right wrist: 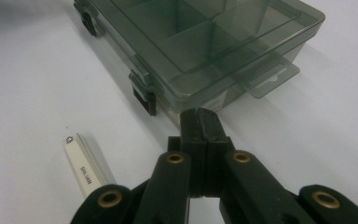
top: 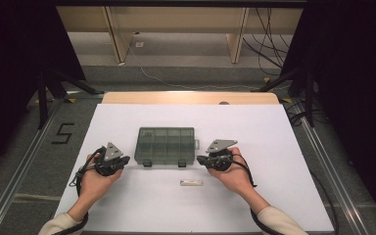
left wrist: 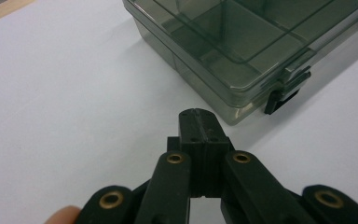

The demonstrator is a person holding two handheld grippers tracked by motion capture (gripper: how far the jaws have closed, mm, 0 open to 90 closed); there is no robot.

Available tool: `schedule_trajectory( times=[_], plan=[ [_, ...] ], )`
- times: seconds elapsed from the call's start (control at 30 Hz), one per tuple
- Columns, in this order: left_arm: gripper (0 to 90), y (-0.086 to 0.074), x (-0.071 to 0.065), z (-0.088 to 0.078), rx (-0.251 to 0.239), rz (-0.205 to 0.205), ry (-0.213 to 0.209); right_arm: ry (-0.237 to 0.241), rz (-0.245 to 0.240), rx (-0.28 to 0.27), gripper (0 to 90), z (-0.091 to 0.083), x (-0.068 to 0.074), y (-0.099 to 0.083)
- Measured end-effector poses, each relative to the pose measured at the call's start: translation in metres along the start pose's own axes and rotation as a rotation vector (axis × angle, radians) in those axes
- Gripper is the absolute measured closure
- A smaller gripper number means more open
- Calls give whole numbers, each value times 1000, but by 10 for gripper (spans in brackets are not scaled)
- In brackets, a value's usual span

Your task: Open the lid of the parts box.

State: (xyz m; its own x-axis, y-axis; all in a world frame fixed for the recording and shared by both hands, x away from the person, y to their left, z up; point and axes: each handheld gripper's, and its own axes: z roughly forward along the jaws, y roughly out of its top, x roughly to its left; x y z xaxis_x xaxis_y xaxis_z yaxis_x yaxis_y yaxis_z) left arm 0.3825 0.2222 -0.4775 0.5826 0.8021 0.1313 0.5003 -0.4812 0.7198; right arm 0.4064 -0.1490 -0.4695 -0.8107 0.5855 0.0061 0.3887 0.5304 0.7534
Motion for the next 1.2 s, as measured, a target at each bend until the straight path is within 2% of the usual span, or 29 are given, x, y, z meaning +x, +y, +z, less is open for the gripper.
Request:
schedule_trajectory(
  times=[0.07, 0.23, 0.27, 0.3, 0.37, 0.4, 0.43, 0.47, 0.53, 0.57, 0.6, 0.7, 0.73, 0.8, 0.83, 0.9, 0.97, 1.0, 1.03, 1.07, 1.17, 1.2],
  plan=[
    [895, 0, 1, 1, 17, 15, -3, 5, 2, 4, 900, 3, 0, 0],
    [896, -2, 1, 10, 19, 4, -13, 8, -7, 22, 900, 8, 0, 0],
    [895, -1, 1, 10, 6, 13, -16, 2, 4, 10, 900, 10, 2, 0],
    [896, -1, 1, 10, 6, 13, -16, 2, 4, 10, 900, 10, 2, 0],
    [896, 1, 1, 9, 12, 40, -17, -9, -9, 7, 900, 11, 1, -1],
    [896, 0, -2, 13, -10, 15, -13, -5, -6, 11, 900, 12, 1, -1],
    [895, 0, -2, 13, -10, 15, -13, -5, -6, 11, 900, 12, 1, -1],
    [896, 0, -1, 13, -6, 34, -15, -4, -6, 15, 900, 13, 1, -2],
    [896, 0, -3, 14, -24, 13, -24, -4, -12, 8, 900, 13, 1, -2],
    [895, 0, -3, 14, -24, 13, -24, -4, -12, 8, 900, 13, 1, -2],
    [895, 1, -2, 11, -5, 43, -33, 7, -10, 28, 900, 11, 1, 0],
    [895, 1, -3, 12, -9, 42, -34, -1, -13, 8, 900, 13, 2, -1],
    [896, 0, -4, 13, -22, 31, -25, 16, -7, 30, 900, 11, 1, 0],
    [896, 1, -4, 12, -16, 57, -29, 13, -18, 24, 900, 11, 1, -1],
    [896, 1, -4, 12, -17, 45, -33, 14, -26, 18, 900, 12, 1, 0],
    [895, 2, -2, 9, 2, 72, -38, 21, -14, 20, 900, 11, 2, 0],
    [895, 1, -3, 10, -6, 56, -39, 18, -24, 17, 900, 11, 3, 0],
    [895, 1, -3, 10, -15, 66, -42, 19, -23, 16, 900, 11, 3, 0],
    [895, 1, -4, 10, -25, 48, -41, 25, -16, 14, 900, 11, 3, 0],
    [895, 1, -4, 7, -5, 70, -38, 26, -10, 17, 900, 10, 3, 0],
    [895, 1, -3, 8, -26, 81, -46, 18, -20, 11, 900, 10, 3, 0],
    [895, 0, -4, 8, -24, 69, -49, 19, -18, 10, 900, 10, 3, 0]
  ],
)
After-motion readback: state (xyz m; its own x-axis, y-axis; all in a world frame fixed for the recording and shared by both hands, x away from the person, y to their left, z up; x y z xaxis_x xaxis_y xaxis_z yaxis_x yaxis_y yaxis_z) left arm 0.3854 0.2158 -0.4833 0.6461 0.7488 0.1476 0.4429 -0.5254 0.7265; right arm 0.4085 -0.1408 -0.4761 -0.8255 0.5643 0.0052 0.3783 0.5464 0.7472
